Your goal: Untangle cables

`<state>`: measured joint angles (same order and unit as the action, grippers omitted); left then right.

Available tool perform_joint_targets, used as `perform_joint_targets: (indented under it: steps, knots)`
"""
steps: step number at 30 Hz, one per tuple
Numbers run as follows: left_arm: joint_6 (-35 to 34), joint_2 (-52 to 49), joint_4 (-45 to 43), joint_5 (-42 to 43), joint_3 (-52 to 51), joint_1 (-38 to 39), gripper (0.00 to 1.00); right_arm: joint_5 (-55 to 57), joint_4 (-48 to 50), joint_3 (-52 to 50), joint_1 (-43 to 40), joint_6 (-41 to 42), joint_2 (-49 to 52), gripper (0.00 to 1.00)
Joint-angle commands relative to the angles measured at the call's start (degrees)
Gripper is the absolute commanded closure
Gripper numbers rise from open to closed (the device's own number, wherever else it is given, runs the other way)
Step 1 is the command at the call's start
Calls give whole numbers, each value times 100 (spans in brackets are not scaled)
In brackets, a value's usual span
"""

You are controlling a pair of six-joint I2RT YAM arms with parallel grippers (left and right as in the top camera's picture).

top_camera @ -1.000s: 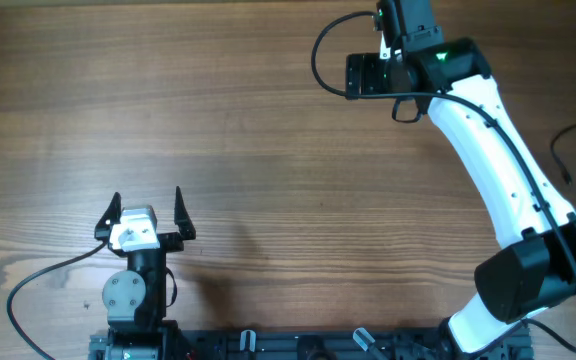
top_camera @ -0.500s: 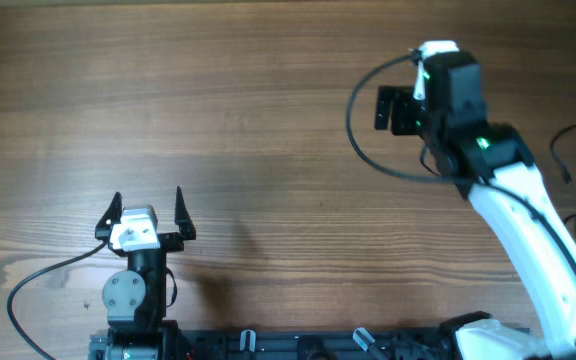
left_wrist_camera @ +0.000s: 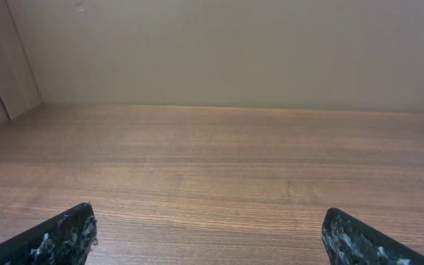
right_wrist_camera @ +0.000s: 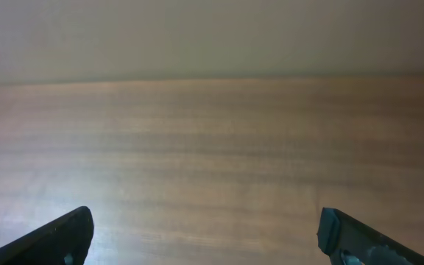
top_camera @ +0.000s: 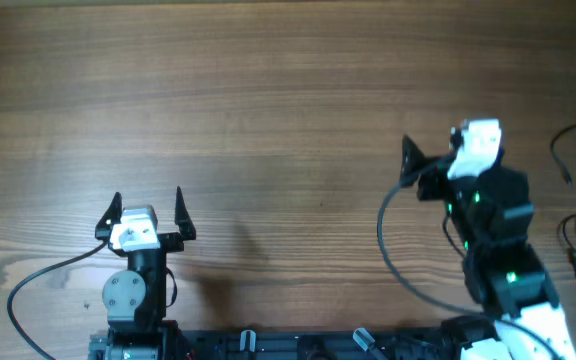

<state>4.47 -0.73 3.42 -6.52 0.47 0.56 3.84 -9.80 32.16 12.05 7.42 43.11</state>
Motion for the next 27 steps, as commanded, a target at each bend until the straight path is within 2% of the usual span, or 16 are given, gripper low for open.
perform_joint_targets:
  steps: [1,6,16,22,27]
  knots:
    - [111,57,24,48,-13,-46,0,-94,28,-588,-15,46,-667,0]
    - [111,57,24,48,-13,-46,0,-92,13,-1056,-101,7,-1276,0]
    - [111,57,24,48,-13,-46,0,-605,61,-1641,-883,4,-2514,0]
    - [111,57,24,48,-13,-46,0,-649,151,-2103,-968,4,-3215,0]
    - [111,57,24,48,-13,-46,0,-654,809,-2354,-968,-291,-3464,0]
